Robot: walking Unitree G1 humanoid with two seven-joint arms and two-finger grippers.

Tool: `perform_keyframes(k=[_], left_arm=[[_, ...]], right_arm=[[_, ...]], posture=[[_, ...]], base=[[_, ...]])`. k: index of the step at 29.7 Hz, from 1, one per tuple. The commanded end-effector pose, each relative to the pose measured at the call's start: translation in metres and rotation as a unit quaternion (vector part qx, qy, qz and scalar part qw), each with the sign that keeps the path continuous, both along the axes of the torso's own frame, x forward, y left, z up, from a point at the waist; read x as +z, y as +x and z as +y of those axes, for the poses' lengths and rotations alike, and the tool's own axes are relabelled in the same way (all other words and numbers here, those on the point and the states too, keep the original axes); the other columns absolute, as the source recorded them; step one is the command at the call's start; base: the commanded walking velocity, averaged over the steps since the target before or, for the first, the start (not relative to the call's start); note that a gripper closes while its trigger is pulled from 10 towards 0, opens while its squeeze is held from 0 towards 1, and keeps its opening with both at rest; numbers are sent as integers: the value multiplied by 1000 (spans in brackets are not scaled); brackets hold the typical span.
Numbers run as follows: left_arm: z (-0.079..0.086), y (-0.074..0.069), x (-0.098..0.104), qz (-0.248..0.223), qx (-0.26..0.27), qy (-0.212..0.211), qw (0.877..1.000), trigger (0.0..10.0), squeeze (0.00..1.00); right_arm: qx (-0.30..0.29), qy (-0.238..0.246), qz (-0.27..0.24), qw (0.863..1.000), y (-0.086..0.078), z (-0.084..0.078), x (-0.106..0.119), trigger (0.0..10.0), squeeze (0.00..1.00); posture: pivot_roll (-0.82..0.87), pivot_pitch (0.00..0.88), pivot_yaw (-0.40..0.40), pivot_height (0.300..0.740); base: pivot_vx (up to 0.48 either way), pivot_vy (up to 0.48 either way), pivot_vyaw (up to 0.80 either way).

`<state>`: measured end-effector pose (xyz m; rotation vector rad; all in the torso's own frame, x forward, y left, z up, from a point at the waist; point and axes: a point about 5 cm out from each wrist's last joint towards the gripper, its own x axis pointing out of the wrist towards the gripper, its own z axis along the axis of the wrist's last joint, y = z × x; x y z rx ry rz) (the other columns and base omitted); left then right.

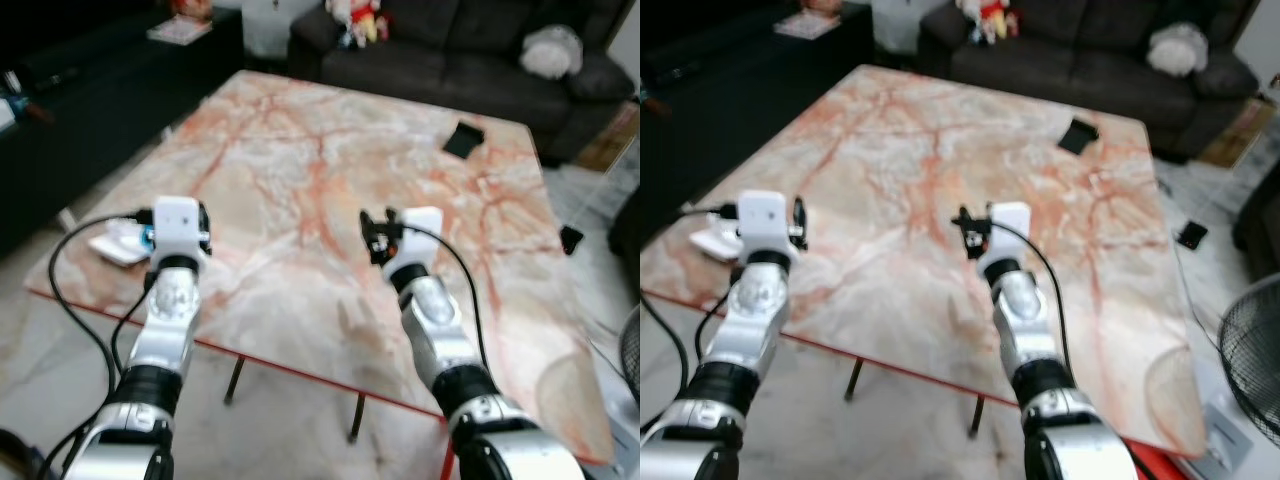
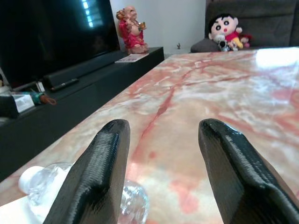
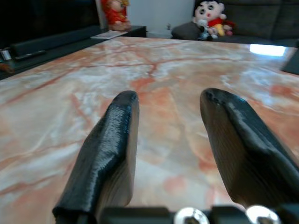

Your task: Picking trash to rubbish bin

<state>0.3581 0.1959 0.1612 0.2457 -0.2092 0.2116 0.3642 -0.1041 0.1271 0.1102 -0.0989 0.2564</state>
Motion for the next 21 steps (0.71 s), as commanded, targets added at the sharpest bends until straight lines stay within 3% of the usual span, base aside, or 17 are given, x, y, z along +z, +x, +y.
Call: perform_keyframes(k=[1,6,8,14,21], left_arm=[[5,1,6,-7,12,8,1000,10000,0],[18,7,15,-6,30,0,1000,10000,0],[24,12,18,1,37,-31,999,10000,0],[22,20,17,15,37,-67,997,10000,0],[19,21,17,16,40,-71,997,10000,0]], right_arm=[[2,4,-1,1000,0,3,1,10000,0],[2,3,2,1000,-1,2,-1,10000,0],[1,3,3,1000,0,2,-1,10000,0],[3,3,4,1000,0,2,-1,10000,0],[4,3,4,1000,-1,2,-2,10000,0]], posture=[[103,72,-113,740],[104,80,-115,740],[103,82,-115,740],[104,85,-115,740],[92,90,-111,740]], base=[[0,0,0],[0,0,0],[0,0,0],[0,0,0],[0,0,0]])
